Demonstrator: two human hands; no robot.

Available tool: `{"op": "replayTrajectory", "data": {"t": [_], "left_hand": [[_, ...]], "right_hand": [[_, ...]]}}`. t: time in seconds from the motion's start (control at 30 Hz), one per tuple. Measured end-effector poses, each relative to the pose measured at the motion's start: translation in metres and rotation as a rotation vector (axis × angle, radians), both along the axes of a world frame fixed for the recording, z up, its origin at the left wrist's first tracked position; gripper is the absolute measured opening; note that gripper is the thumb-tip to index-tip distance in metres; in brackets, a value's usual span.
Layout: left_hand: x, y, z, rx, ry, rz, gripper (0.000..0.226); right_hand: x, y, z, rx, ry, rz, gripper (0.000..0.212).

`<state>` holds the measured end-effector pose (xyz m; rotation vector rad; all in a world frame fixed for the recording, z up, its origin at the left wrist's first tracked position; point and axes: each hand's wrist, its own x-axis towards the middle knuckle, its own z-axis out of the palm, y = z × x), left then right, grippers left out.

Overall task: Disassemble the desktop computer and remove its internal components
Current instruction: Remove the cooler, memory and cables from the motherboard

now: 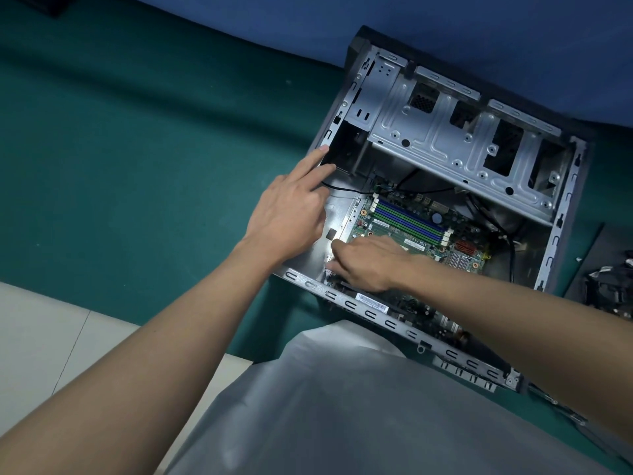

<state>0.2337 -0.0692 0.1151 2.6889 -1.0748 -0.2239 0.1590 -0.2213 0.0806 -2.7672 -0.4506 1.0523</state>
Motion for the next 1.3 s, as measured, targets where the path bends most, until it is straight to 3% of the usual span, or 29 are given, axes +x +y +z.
{"op": "replayTrajectory", "data": {"t": [0.1, 0.23, 0.4, 0.5, 0.6, 0.7, 0.83, 1.0, 1.23, 1.3], "left_hand": [[-0.0003, 0.0001, -0.0001, -0.004, 0.000, -0.002, 0.021], [-0.0002, 0.0002, -0.0013, -0.012, -0.009, 0.000, 0.021], [-0.0005, 0.0002, -0.0015, -0.026, -0.001, -0.002, 0.021], [-0.0001, 0.0004, -0.0020, -0.022, 0.001, -0.003, 0.022], [0.0002, 0.0002, -0.0020, -0.021, 0.003, -0.004, 0.023], [-0.0003, 0.0002, -0.0019, -0.022, -0.001, -0.004, 0.022], [0.0001, 0.0004, -0.0015, -0.014, 0.002, -0.004, 0.023], [0.0000, 0.0003, -0.0020, -0.009, -0.001, -0.003, 0.022], [-0.0003, 0.0002, -0.0008, 0.000, 0.002, -0.006, 0.022], [-0.0003, 0.0002, -0.0006, -0.002, -0.001, -0.007, 0.021]], "right_hand": [[-0.0025, -0.0034, 0.0009, -0.018, -0.061, -0.026, 0.018], [-0.0057, -0.0045, 0.0009, 0.132, -0.048, -0.105, 0.009], [-0.0038, -0.0044, 0.0032, 0.233, 0.002, -0.127, 0.016], [-0.0065, -0.0032, 0.0013, 0.142, 0.019, -0.082, 0.013], [-0.0064, -0.0018, -0.0012, 0.006, -0.063, -0.028, 0.027], [-0.0065, -0.0014, -0.0018, 0.061, -0.111, -0.012, 0.015], [-0.0066, -0.0019, 0.0018, 0.118, -0.034, -0.057, 0.010], [-0.0080, -0.0034, -0.0010, 0.014, -0.043, -0.045, 0.025], [-0.0049, -0.0018, -0.0017, 0.120, 0.018, -0.164, 0.007], [-0.0060, -0.0012, -0.0042, 0.048, -0.012, -0.117, 0.016]]}}
